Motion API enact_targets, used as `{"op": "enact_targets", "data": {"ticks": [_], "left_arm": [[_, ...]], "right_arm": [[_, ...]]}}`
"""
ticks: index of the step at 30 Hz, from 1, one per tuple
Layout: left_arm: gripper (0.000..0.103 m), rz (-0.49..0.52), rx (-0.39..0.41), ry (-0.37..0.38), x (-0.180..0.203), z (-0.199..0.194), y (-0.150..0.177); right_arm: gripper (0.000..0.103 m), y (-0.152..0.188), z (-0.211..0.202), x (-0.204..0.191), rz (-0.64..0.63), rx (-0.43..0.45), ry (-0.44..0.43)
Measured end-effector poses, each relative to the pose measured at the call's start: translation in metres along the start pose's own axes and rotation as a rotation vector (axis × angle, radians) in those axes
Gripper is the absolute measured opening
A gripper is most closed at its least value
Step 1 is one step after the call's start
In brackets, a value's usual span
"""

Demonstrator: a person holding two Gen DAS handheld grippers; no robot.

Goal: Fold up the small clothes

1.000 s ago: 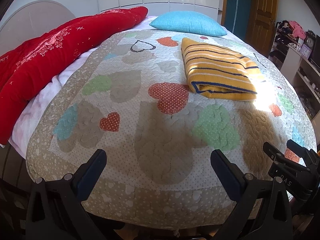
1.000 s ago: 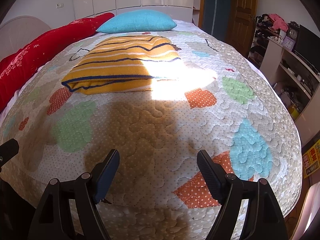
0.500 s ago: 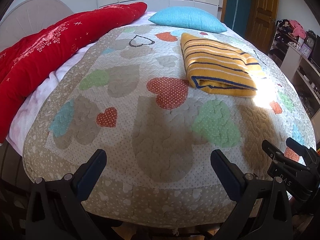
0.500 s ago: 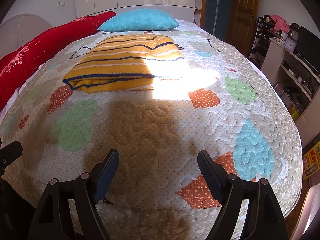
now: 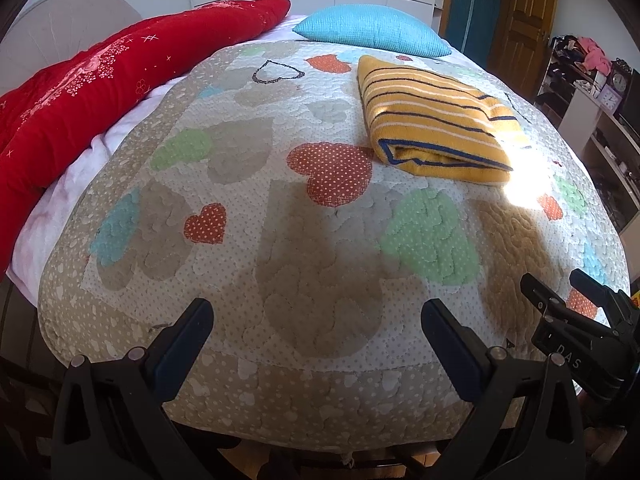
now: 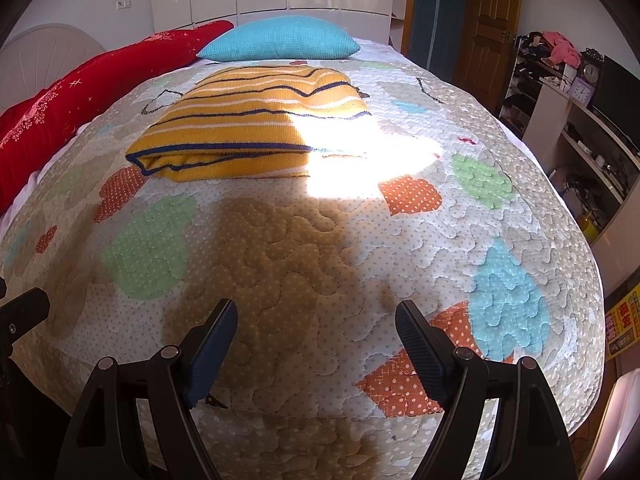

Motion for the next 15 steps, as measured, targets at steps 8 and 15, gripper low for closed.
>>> {"op": "enact_targets", "data": {"ticks": [8, 15], "left_arm": [[0.103, 0.0, -0.005, 0.003, 0.0009, 0.0011, 0.0015], [0.103, -0.007, -0.018, 0.008, -0.0002, 0.0041, 0.004]], "right_arm": [[0.086, 0.0003, 0.0004, 0.0001, -0.01, 0.003, 0.003], [0.086, -0.0005, -0.0024, -0.0036, -0.037, 0.019, 0.009]]}}
Point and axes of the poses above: each gripper's, at about its wrist camera, not at the fingertips, and z roughly the way its jaws point, x to its right, y to its underside, the point moved 2 cm from there along z, roughly the way its jaws point, and after that the axes turned 12 degrees about x, right-handed, at the moved point
